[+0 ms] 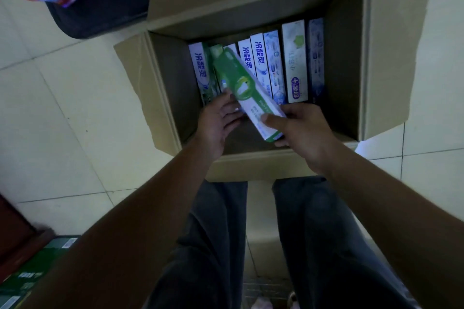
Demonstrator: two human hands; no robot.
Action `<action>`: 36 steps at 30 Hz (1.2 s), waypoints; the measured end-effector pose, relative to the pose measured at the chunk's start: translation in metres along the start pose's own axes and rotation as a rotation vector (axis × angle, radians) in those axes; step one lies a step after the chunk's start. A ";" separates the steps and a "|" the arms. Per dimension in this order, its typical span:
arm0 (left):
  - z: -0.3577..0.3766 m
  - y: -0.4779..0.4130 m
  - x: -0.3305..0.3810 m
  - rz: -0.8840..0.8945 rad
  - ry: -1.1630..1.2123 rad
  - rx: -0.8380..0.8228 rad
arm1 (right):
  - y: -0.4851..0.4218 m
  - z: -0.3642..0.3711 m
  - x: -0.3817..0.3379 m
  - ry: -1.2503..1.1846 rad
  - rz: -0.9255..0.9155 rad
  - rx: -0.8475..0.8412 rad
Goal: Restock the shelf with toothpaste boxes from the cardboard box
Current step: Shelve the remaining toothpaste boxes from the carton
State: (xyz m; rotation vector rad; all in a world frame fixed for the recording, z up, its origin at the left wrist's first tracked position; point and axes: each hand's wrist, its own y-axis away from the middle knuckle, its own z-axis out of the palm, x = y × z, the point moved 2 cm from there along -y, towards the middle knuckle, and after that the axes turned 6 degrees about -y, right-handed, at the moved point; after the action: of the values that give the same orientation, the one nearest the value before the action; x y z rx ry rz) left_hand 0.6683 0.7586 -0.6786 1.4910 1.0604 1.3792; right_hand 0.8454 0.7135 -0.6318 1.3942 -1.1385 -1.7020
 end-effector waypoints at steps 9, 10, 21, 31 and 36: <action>0.010 -0.081 -0.014 0.051 -0.858 0.603 | -0.001 -0.037 0.006 -0.039 -0.081 0.164; 0.016 -0.089 -0.014 0.035 -0.841 0.652 | -0.001 -0.040 0.006 -0.041 -0.077 0.162; 0.015 -0.105 -0.020 0.036 -0.836 0.785 | 0.001 -0.049 0.003 -0.172 0.034 0.150; -0.045 0.128 0.040 0.302 -0.556 0.349 | 0.132 -0.050 -0.088 -0.177 -0.070 0.162; -0.048 0.280 0.092 0.199 0.020 0.218 | 0.249 -0.056 -0.167 -0.124 -0.147 -0.013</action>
State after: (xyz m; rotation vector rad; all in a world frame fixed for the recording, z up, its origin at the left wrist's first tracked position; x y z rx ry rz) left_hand 0.6377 0.7624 -0.3819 1.7845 1.1281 1.4529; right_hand 0.9270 0.7474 -0.3395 1.4109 -1.1130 -1.9193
